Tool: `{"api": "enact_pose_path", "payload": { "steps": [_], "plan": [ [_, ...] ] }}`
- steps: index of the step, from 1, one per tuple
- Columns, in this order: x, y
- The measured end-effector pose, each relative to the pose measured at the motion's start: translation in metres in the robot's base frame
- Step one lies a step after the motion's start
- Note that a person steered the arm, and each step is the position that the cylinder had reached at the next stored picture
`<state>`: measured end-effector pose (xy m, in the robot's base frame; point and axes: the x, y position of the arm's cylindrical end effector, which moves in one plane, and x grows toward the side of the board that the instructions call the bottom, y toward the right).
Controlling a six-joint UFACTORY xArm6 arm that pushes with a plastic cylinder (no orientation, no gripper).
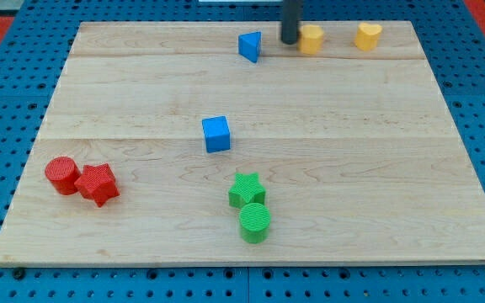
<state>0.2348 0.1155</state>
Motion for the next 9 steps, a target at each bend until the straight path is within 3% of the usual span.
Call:
{"api": "enact_pose_path", "payload": {
  "steps": [1,2,3,4,5,6,7,8,9],
  "plan": [
    [-0.001,0.07],
    [0.009,0.062],
    [0.063,0.052],
    [0.077,0.138],
    [0.019,0.179],
    [-0.018,0.178],
    [-0.032,0.18],
    [-0.014,0.168],
    [-0.008,0.126]
  ]
}}
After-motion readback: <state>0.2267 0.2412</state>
